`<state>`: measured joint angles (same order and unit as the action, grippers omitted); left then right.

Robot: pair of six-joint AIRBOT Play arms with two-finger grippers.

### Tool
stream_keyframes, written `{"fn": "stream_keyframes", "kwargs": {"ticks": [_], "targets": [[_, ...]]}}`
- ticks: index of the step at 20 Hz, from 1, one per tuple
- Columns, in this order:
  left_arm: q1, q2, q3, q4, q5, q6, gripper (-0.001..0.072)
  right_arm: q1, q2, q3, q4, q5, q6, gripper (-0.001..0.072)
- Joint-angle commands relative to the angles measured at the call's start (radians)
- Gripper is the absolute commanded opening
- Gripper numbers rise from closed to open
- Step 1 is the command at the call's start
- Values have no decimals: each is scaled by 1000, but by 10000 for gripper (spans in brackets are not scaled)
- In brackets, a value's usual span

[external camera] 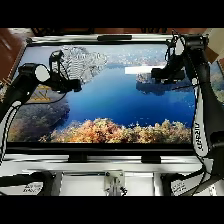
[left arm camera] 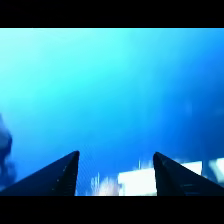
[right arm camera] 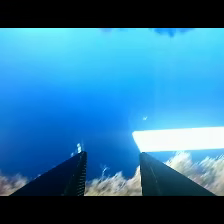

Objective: Fold the shirts.

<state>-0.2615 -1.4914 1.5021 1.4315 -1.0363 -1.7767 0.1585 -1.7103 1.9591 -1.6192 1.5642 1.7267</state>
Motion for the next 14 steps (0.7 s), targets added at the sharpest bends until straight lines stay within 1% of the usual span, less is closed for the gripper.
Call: {"fn": "stream_keyframes", "kwargs": {"ticks": [1,3,6,11,12,14], "targets": [[93,-148,193,-6,123,2,558,0,-5,0,-59,-86,-58,464],[152,-274,337,1,108,19,558,0,-13,0,-48,-91,-57,463],[182,-423,446,1,104,40,558,0,-21,0,19,-92,-57,463],[166,-557,458,-2,133,45,559,0,-25,0,25,-92,-57,462],[162,-573,458,-11,138,65,558,0,-25,0,25,-92,-57,462],[160,-595,458,-11,155,66,539,0,-25,0,33,-89,-57,462]]}}
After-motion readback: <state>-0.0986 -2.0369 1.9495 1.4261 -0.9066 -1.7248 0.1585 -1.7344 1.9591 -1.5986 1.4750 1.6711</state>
